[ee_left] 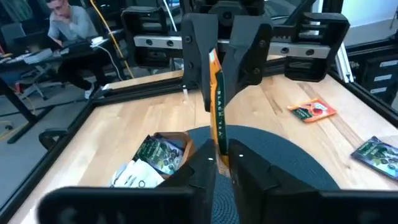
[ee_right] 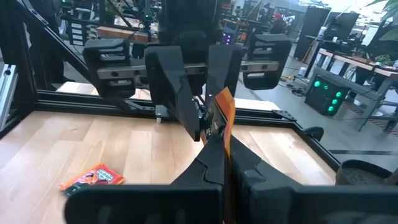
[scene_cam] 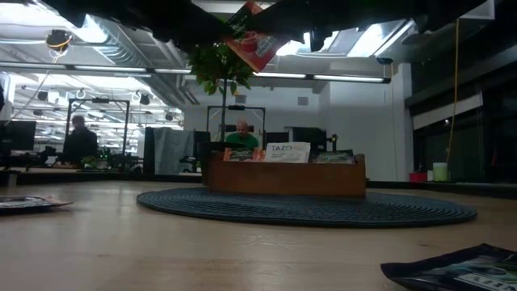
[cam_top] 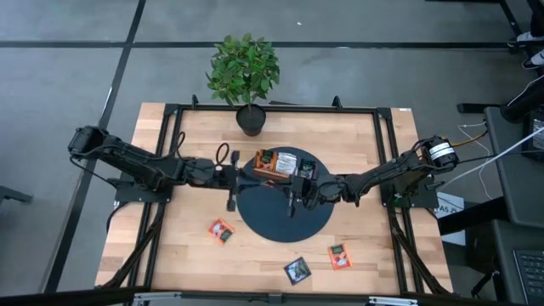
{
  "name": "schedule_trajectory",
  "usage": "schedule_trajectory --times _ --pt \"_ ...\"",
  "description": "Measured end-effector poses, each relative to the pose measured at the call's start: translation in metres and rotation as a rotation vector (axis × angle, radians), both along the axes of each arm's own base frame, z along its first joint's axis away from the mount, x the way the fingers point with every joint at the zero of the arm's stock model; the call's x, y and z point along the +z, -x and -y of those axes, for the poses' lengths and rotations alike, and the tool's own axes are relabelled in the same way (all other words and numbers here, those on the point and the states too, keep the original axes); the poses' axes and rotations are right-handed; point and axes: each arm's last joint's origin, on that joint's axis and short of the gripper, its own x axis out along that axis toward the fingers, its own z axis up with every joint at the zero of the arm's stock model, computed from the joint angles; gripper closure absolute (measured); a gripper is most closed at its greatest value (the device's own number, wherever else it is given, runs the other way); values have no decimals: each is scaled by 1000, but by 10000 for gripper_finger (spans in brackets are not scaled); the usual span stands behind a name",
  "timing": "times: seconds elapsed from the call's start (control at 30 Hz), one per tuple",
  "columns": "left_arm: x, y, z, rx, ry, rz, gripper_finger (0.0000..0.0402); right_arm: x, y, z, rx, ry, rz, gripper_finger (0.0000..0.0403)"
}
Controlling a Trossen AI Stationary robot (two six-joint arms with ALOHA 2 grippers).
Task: Pick & Place Tea
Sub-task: Put the orange tea bag into the left side of the wooden organizer
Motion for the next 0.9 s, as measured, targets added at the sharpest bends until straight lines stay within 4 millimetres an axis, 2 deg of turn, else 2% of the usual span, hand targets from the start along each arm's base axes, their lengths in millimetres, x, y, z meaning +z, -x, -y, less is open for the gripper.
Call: schedule_trajectory --times 0.13,0.3,0.4,0.5,0.63,0.77,0.9 --pt "-3 1 0 -13 -2 -29 394 0 0 0 1 1 -3 403" --pt "-3 1 0 -23 -9 -35 399 -1 0 0 3 -2 -4 399" --pt "-3 1 0 -25 -16 -38 399 -1 0 0 3 -3 -3 379" --pt "-5 1 0 -25 -20 -50 399 1 0 0 3 1 3 338" --pt "-1 5 0 -26 -22 -54 399 7 3 -1 5 18 11 263" --pt "14 9 -2 -22 -39 -110 399 10 7 0 6 26 -25 196" --pt "29 11 -8 3 -54 -222 399 13 14 2 -1 -21 -78 163"
